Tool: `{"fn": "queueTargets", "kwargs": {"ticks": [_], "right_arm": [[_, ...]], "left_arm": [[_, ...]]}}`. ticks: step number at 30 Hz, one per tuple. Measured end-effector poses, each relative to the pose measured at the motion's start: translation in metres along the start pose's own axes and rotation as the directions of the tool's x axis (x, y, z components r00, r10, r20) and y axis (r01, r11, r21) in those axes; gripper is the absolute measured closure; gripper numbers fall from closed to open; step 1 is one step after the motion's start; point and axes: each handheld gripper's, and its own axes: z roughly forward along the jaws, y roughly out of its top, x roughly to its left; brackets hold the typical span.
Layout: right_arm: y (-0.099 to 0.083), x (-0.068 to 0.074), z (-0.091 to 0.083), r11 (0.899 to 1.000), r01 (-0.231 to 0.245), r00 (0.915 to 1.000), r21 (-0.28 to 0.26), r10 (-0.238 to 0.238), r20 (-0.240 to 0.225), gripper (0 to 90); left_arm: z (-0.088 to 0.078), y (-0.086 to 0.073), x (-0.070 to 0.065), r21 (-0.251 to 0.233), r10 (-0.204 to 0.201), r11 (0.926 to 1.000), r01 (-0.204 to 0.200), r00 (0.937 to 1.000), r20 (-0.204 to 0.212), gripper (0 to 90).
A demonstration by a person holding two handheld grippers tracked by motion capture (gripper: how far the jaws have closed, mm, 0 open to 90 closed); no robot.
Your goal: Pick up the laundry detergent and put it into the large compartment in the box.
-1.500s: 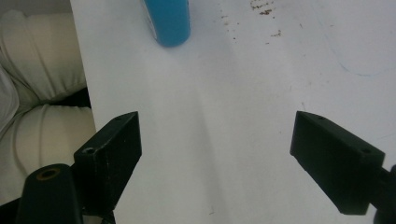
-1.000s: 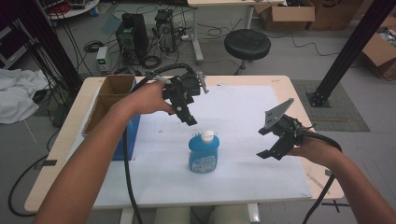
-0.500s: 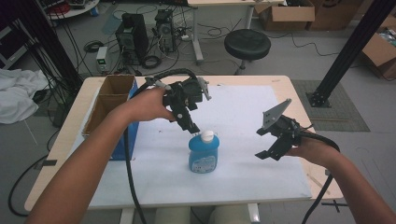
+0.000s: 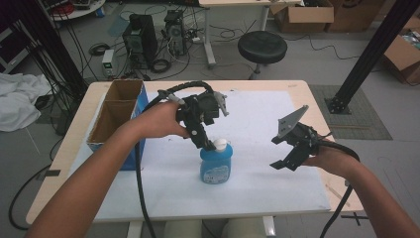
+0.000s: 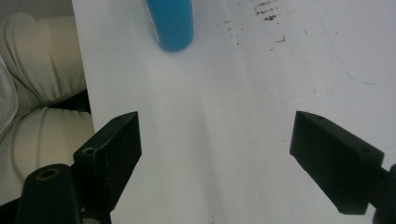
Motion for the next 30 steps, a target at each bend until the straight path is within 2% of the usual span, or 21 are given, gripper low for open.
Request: {"fn": "queueTargets", "kwargs": {"ticks": [1, 6, 17, 30], "right_arm": [[0.0, 0.0, 0.0, 1.0, 0.004, 1.0, 0.0, -0.004, 0.0, 16.3], [0.0, 0.0, -0.001, 1.0, 0.004, 1.0, -0.004, -0.004, 0.002, 16.3], [-0.001, 0.002, 0.001, 1.0, 0.005, 1.0, -0.005, -0.005, -0.001, 16.5], [-0.002, 0.002, 0.003, 1.0, 0.007, 1.0, -0.006, -0.007, -0.006, 16.4]], "left_arm": [[0.001, 0.0, -0.001, -0.004, -0.006, 1.0, 0.006, 1.0, 0.001, 19.3], [0.006, 0.004, -0.005, 0.013, 0.019, 0.9997, -0.019, 0.9998, -0.001, 19.3], [0.024, 0.01, -0.009, 0.034, 0.026, 0.9991, -0.026, 0.9996, 0.011, 19.2], [0.043, 0.011, -0.009, 0.058, 0.003, 0.9983, -0.004, 0.9999, 0.012, 19.2]]}}
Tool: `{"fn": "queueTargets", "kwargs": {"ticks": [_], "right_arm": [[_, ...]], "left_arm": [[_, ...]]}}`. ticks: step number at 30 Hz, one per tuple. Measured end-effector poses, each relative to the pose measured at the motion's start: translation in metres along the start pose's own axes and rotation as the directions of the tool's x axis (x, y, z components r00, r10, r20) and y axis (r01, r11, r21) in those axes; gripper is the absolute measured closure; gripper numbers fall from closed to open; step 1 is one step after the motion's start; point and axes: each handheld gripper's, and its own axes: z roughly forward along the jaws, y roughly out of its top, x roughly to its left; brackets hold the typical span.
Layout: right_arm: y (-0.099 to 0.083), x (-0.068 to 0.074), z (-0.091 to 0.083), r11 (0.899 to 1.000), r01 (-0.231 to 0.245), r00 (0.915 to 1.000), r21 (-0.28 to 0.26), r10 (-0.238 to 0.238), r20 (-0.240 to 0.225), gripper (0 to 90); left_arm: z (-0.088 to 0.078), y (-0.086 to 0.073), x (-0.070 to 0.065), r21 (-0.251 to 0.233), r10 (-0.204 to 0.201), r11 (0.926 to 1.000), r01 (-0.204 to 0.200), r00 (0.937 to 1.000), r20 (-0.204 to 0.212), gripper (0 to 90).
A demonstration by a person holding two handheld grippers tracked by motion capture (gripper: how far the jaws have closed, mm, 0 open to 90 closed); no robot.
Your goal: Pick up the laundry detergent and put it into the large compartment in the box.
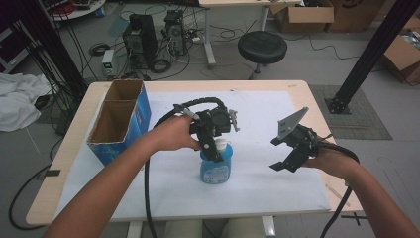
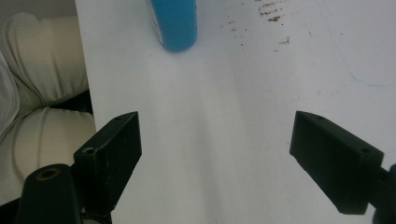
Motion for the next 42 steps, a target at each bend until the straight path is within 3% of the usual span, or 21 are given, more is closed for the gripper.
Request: {"fn": "queueTargets", "kwargs": {"ticks": [22, 34, 42], "right_arm": [[-0.001, -0.001, 0.002, 1.0, -0.002, 1.0, -0.001, 0.002, -0.001, 16.4], [-0.001, -0.001, 0.003, 1.0, -0.003, 1.0, -0.004, 0.003, -0.003, 16.5], [-0.001, -0.002, 0.004, 1.0, -0.003, 1.0, -0.005, 0.003, -0.006, 16.9]], "left_arm": [[0.027, 0.0, -0.001, 0.061, 0.009, 0.9981, -0.009, 1.0, 0.001, 19.5], [0.034, 0.001, 0.0, 0.068, 0.024, 0.9974, -0.024, 0.9997, 0.0, 21.3], [0.033, 0.0, 0.0, 0.06, 0.013, 0.9981, -0.014, 0.9999, 0.007, 25.7]]}}
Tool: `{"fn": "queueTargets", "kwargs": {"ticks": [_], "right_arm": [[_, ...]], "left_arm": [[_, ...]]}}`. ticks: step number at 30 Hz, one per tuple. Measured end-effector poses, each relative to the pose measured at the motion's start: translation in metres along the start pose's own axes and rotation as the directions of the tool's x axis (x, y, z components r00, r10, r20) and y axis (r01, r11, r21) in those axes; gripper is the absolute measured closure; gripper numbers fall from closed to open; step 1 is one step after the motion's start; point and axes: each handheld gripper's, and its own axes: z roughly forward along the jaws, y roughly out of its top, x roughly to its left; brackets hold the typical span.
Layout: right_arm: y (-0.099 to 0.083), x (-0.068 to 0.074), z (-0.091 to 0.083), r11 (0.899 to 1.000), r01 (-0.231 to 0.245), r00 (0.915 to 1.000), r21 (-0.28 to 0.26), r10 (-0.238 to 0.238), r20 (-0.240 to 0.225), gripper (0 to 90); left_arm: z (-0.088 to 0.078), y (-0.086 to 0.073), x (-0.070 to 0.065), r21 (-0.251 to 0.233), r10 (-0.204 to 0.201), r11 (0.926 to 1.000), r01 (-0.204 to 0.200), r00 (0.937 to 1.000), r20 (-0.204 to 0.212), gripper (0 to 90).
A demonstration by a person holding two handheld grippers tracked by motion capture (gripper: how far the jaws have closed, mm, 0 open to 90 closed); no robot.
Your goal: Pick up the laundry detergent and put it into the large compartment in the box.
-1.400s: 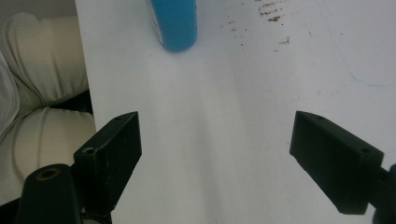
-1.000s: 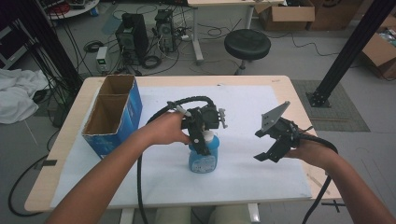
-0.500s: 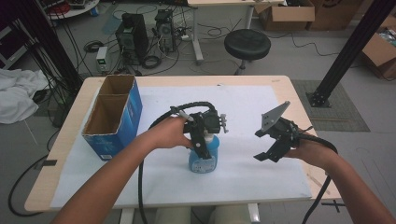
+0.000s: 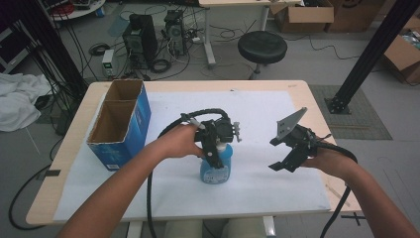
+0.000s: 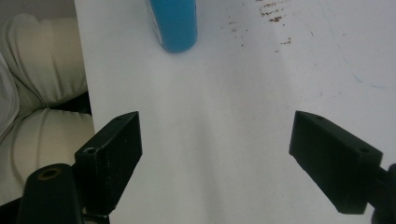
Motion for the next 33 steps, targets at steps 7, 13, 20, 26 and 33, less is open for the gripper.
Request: {"fn": "queueTargets", "kwargs": {"ticks": [7, 13, 20, 26, 33], "right_arm": [[0.0001, 0.0, 0.0007, 1.0, 0.0, 1.0, -0.001, 0.0, -0.001, 16.9], [-0.0002, 0.0001, 0.0008, 1.0, -0.001, 1.0, -0.001, 0.001, -0.002, 16.9], [0.0001, 0.0004, 0.0009, 1.0, 0.0, 1.0, -0.002, 0.0, -0.003, 17.0], [0.0001, 0.0007, 0.0007, 1.0, -0.001, 1.0, -0.005, 0.001, -0.003, 17.0], [0.0, 0.0009, 0.0005, 1.0, 0.001, 1.0, -0.006, -0.001, -0.004, 17.0]], "left_arm": [[0.0002, 0.0004, 0.0003, 0.0, 0.008, 1.0, -0.008, 1.0, 0.0, 28.1], [-0.0003, 0.0003, 0.0006, -0.002, 0.004, 1.0, -0.004, 1.0, 0.0, 29.7], [-0.0007, 0.0003, 0.0009, -0.001, 0.017, 0.9999, -0.017, 0.9998, -0.006, 31.8], [-0.0012, 0.0002, -0.0001, 0.0, 0.02, 0.9998, -0.02, 0.9998, -0.009, 33.5], [-0.0015, 0.0, -0.0015, -0.003, 0.022, 0.9998, -0.022, 0.9997, -0.009, 35.1]]}}
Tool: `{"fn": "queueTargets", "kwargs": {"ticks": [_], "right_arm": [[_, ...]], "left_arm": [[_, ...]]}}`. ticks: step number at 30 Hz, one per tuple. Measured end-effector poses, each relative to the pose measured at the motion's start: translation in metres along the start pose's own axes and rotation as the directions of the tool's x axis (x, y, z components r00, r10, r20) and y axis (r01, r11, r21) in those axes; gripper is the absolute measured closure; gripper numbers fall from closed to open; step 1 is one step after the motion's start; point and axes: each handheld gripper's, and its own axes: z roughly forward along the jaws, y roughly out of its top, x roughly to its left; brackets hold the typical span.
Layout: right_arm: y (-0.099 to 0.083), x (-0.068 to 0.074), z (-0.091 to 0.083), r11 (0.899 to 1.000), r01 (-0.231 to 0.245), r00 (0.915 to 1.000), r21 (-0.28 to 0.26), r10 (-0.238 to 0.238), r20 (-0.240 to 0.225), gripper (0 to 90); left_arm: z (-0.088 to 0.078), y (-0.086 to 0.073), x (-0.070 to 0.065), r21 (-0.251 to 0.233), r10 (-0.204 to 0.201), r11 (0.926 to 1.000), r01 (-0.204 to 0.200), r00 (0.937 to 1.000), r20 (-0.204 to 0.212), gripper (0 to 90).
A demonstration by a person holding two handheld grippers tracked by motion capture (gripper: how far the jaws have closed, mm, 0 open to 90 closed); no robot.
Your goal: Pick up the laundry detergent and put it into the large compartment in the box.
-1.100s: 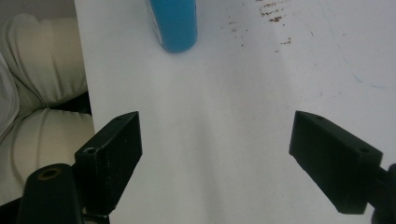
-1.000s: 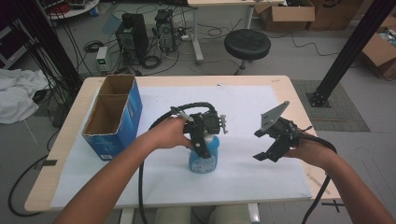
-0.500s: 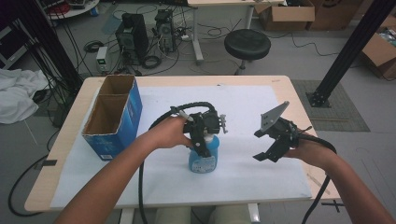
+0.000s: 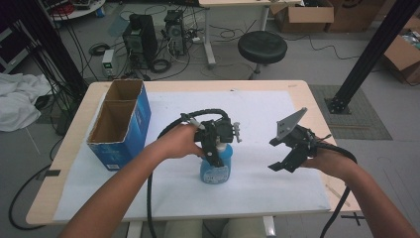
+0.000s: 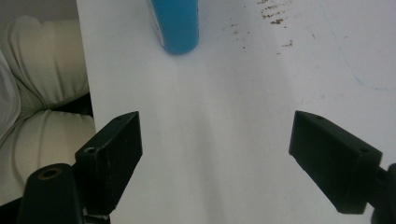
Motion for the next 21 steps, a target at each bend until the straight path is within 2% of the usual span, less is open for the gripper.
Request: {"fn": "queueTargets", "kwargs": {"ticks": [6, 12, 14, 17, 20, 21], "right_arm": [[-0.001, 0.0, 0.001, 1.0, -0.001, 1.0, 0.004, 0.001, -0.003, 17.0], [-0.002, 0.0, 0.0, 1.0, -0.002, 1.0, 0.002, 0.002, -0.001, 17.2], [-0.002, 0.0, 0.0, 1.0, -0.004, 1.0, 0.004, 0.004, -0.002, 17.2], [-0.003, 0.0, 0.0, 1.0, -0.002, 1.0, 0.004, 0.002, -0.002, 17.2], [-0.004, 0.001, 0.0, 1.0, -0.001, 1.0, 0.006, 0.001, -0.003, 17.2], [-0.004, 0.001, 0.0, 1.0, -0.001, 1.0, 0.006, 0.001, -0.003, 17.2]], "left_arm": [[-0.001, 0.0, -0.001, -0.004, 0.008, 1.0, -0.008, 1.0, -0.004, 37.4], [-0.001, 0.0, -0.002, -0.002, -0.004, 1.0, 0.004, 1.0, -0.004, 37.7], [-0.003, 0.0, -0.002, 0.001, -0.025, 0.9997, 0.025, 0.9997, -0.005, 37.7], [-0.01, 0.0, -0.001, -0.002, -0.083, 0.9966, 0.083, 0.9965, -0.015, 37.7], [-0.02, 0.0, -0.001, -0.013, -0.139, 0.9903, 0.138, 0.9893, -0.046, 37.8], [-0.023, 0.0, -0.001, -0.023, -0.166, 0.986, 0.165, 0.9846, -0.054, 37.8]]}}
